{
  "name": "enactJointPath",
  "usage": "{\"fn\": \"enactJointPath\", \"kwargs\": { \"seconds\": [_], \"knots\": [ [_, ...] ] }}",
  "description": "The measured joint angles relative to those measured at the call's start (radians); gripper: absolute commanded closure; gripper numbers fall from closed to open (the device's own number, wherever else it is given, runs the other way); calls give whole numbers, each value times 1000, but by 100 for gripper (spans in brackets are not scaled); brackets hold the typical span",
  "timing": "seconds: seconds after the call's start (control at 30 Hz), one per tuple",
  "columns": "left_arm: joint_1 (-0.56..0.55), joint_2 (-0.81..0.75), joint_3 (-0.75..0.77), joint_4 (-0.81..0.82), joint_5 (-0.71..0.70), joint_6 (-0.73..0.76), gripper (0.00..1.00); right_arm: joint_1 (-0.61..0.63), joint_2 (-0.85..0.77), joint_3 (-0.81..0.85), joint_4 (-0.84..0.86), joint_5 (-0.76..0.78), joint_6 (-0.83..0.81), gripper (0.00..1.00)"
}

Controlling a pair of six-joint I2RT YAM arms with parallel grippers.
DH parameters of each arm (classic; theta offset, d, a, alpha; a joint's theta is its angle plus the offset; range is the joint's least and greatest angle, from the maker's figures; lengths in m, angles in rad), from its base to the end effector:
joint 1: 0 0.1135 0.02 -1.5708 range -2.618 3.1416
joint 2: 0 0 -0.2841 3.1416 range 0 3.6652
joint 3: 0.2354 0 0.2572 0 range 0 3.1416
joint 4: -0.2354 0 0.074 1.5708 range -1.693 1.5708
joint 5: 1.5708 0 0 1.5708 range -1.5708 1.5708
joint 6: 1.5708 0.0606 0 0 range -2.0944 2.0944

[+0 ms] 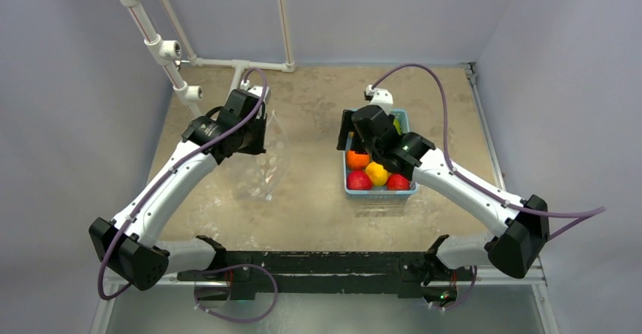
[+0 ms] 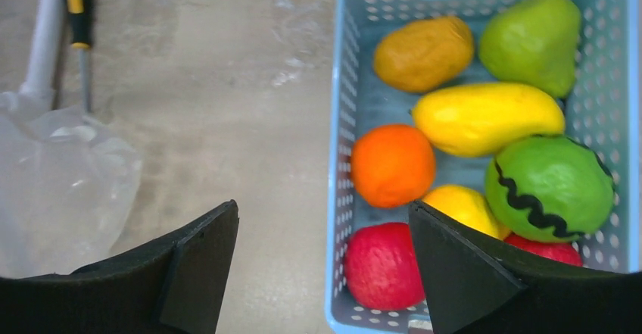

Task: Place the food in the zip-top bag and seal the zipper
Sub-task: Pick up the fake fruit from the bin.

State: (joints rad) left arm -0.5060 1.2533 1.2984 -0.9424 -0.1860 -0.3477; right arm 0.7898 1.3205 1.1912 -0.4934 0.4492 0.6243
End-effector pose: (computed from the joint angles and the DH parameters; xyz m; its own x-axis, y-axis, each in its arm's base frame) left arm 0.2344 -0.1171 0.3502 -0.7707 0.0442 -0.6357 0.1200 0.9898 -0.0766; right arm 0.2368 0.2015 0.3410 -0.5619 0.1810 -0.8071 -0.0776 0.9599 0.2693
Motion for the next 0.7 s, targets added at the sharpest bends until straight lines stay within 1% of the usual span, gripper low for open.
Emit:
{"fn": "enactJointPath", "kwargs": {
  "seconds": [0.17, 0.3, 0.43, 0.7],
  "knots": [
    [0, 0, -1, 9, 10, 1, 100, -19, 0, -20, -100, 53, 113, 10],
    [0, -3, -11, 18, 23, 3, 100, -33, 0, -21, -168, 83, 206, 1],
    [0, -11, -32, 26, 41, 11, 100, -56, 0, -22, -235, 114, 299, 1],
    [0, -24, -68, 62, 79, 23, 100, -125, -39, -63, -278, 133, 390, 1]
  ]
}}
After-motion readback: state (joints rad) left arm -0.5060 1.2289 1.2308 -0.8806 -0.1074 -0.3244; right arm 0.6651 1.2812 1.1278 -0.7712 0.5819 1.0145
